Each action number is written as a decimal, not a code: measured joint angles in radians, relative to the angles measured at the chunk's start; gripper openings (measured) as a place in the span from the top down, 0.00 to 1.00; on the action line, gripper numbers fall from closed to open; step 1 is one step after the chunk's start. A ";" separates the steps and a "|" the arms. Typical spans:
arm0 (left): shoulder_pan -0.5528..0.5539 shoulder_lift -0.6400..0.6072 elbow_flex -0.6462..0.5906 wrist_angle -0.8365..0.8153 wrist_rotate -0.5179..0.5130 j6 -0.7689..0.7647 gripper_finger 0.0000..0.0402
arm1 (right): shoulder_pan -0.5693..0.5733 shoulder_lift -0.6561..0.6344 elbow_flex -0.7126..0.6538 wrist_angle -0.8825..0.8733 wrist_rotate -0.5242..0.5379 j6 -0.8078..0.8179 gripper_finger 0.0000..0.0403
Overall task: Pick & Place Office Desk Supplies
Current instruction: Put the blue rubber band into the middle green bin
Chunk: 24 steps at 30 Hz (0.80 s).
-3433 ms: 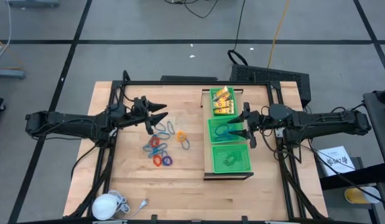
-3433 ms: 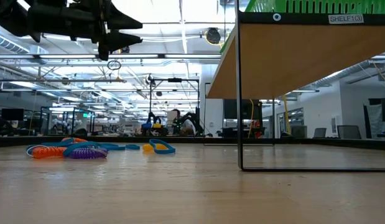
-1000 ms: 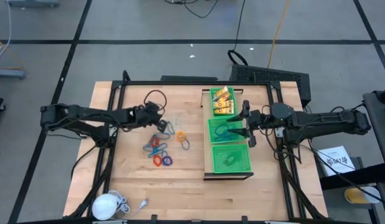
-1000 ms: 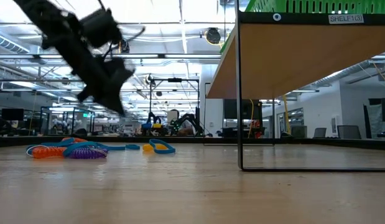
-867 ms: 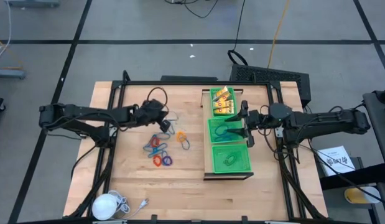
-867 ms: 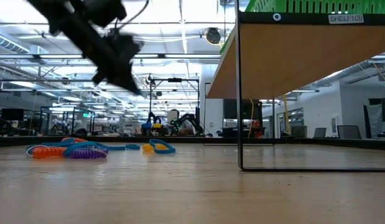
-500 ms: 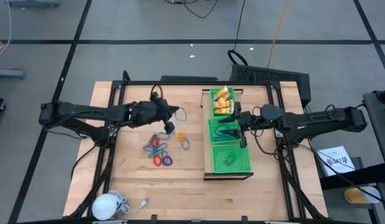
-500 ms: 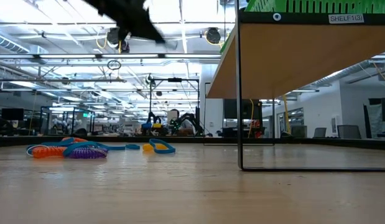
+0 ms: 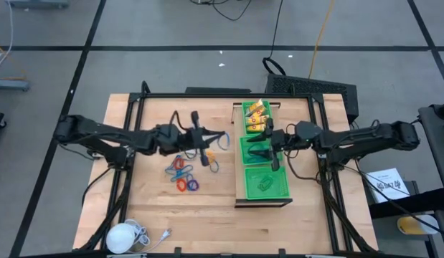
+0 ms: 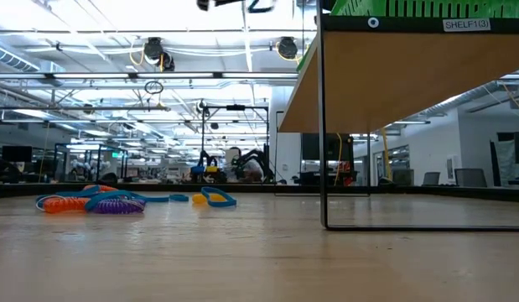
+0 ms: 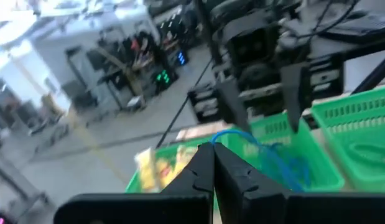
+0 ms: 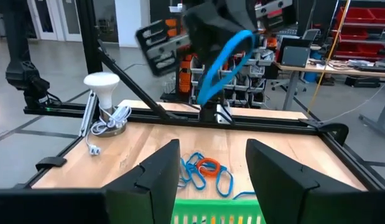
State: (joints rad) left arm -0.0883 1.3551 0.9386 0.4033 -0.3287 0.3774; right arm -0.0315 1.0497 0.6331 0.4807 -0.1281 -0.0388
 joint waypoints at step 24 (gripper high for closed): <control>0.034 0.142 0.032 0.225 0.208 0.026 1.00 | -0.010 0.233 0.019 0.444 -0.112 0.195 0.32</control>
State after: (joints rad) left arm -0.0547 1.4972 0.9708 0.6287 -0.1204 0.4030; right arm -0.0412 1.2828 0.6522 0.9250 -0.2401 0.1562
